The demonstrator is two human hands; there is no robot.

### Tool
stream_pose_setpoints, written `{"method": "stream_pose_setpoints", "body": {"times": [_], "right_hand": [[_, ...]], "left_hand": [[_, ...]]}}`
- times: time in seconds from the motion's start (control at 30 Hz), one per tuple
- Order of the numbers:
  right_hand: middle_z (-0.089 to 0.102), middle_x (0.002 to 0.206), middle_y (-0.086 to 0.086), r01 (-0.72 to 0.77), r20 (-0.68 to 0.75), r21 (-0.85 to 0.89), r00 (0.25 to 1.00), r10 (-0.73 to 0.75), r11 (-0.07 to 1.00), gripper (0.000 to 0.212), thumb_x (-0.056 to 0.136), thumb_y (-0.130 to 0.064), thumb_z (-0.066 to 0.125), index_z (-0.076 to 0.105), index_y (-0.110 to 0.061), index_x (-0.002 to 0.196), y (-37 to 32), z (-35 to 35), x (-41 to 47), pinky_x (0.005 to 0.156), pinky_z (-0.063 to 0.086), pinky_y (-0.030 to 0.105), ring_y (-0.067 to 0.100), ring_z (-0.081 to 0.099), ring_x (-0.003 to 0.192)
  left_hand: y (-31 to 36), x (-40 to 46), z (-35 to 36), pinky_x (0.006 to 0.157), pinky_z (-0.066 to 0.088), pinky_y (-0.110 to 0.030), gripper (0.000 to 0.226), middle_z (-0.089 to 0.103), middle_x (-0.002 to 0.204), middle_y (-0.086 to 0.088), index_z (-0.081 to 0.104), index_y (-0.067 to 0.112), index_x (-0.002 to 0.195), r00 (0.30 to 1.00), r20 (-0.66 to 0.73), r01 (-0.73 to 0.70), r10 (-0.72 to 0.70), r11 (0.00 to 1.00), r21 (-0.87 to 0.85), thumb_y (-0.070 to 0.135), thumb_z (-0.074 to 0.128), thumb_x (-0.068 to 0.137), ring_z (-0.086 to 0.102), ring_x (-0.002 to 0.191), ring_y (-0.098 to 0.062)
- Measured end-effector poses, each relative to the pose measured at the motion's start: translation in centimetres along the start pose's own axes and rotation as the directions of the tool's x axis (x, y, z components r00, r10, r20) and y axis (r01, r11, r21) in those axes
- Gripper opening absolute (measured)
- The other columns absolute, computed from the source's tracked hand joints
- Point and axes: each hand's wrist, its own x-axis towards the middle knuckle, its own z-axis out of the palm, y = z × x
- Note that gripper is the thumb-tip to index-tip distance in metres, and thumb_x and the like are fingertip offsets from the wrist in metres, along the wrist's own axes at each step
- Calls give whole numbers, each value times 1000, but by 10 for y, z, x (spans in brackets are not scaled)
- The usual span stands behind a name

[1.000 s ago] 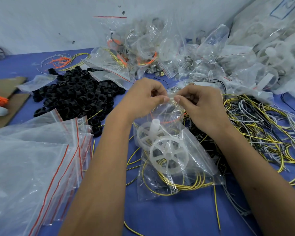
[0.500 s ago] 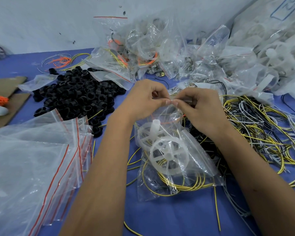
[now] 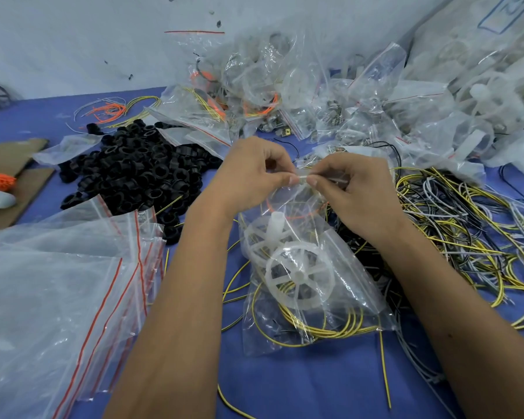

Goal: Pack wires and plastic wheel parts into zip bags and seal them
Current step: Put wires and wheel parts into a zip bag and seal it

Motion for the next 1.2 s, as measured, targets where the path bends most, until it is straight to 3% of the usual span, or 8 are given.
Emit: {"method": "stream_pose_setpoints", "body": {"times": [0.2,0.33,0.5,0.7,0.87,1.0,1.2], "right_hand": [[70,74,-3,41,-5,-37,999,-41,998,6,87,-6,75,76,-8,82,-1,-1,1,69,49,16,6,64,72],[68,73,-3,61,3,-64,998,-61,996,7,86,-3,74,74,-7,80,0,-1,1,71,52,27,9,62,73],[70,77,1,22,18,-32,1000,-21,999,2,87,-6,75,76,-8,87,1,0,1,70,53,31,12,63,74],[65,72,-4,83,16,-56,996,-82,995,6,84,2,74,75,-3,81,-3,-2,1,64,38,7,0,58,69],[65,73,1,102,25,-114,995,-100,988,5,85,-2,75,75,-5,81,-2,-1,2,65,44,22,11,57,69],[65,74,0,97,10,-151,995,-96,984,5,87,-4,74,75,-8,83,0,-2,3,66,40,20,14,56,71],[63,74,-4,129,24,-166,992,-127,978,5,86,-3,74,73,-5,81,0,0,3,68,40,15,6,54,72]], "left_hand": [[-6,-1,-6,79,55,-40,10,76,78,-1,79,22,79,1000,-6,26,-26,999,-21,16,87,81,70,80,-26],[-9,-2,-7,77,56,-34,13,75,76,1,78,19,78,1000,5,28,-28,999,-20,9,85,81,68,73,-12],[-3,0,-5,79,57,-35,16,75,76,2,76,23,76,1000,14,5,-5,1000,4,10,85,81,71,79,-21],[-8,-3,-14,77,57,-24,12,74,75,4,78,15,79,998,46,41,-39,998,-47,4,82,83,66,70,-3],[-7,-3,-11,71,50,-17,13,73,73,4,77,14,78,999,26,22,-22,1000,-9,4,82,82,66,69,-6],[-12,-4,-13,73,54,-19,11,76,76,3,79,17,78,999,-20,45,-46,997,-67,9,85,80,69,72,-5],[-20,-8,-15,69,48,-15,23,71,69,10,74,25,72,997,-27,66,-68,995,-71,7,83,82,61,64,0]]}}
